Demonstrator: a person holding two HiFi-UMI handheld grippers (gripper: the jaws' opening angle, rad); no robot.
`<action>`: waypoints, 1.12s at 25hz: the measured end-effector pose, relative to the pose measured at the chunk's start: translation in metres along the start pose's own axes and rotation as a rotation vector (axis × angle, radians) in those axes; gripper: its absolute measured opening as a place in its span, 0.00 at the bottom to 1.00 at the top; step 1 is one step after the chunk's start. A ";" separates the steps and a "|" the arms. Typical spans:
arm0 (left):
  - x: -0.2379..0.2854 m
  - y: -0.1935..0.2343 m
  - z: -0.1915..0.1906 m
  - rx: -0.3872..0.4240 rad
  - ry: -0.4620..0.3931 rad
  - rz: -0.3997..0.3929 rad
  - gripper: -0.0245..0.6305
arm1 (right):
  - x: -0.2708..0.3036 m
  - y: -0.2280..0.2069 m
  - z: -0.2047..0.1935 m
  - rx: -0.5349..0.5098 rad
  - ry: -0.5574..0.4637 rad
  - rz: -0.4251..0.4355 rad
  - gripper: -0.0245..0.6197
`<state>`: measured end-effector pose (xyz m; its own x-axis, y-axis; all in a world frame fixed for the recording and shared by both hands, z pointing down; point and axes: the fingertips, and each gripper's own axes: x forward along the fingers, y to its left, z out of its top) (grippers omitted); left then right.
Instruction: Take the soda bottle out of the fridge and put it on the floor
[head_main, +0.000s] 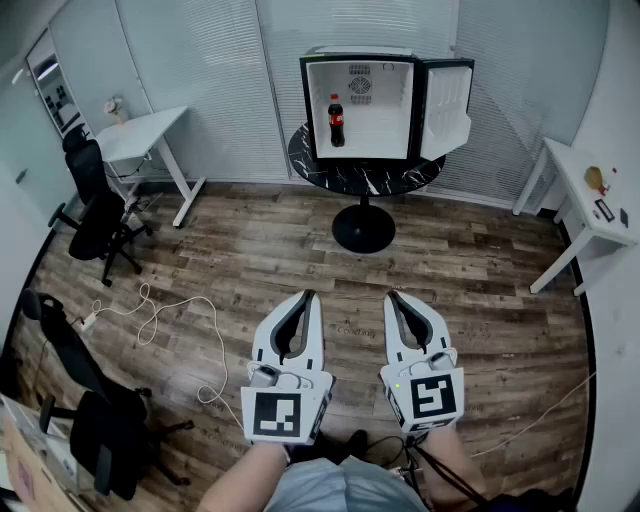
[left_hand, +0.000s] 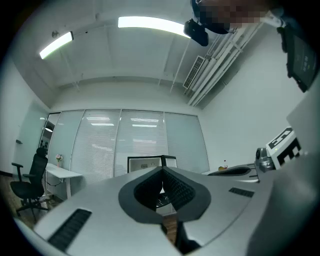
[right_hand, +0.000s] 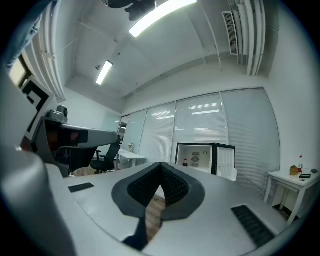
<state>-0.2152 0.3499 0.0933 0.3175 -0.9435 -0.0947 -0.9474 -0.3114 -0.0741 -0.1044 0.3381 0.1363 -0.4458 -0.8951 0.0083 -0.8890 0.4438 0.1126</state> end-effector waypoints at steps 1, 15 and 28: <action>0.002 -0.003 0.001 0.002 -0.015 -0.009 0.06 | 0.000 -0.002 0.000 0.000 -0.002 -0.002 0.05; 0.011 -0.011 -0.018 -0.020 -0.009 -0.013 0.06 | 0.002 -0.021 -0.015 0.058 -0.025 0.003 0.06; 0.141 0.081 -0.070 -0.063 0.021 -0.016 0.06 | 0.157 -0.043 -0.057 0.065 0.062 -0.011 0.06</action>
<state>-0.2505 0.1837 0.1436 0.3327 -0.9402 -0.0733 -0.9430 -0.3327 -0.0126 -0.1301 0.1761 0.1897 -0.4305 -0.8999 0.0693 -0.8996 0.4341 0.0486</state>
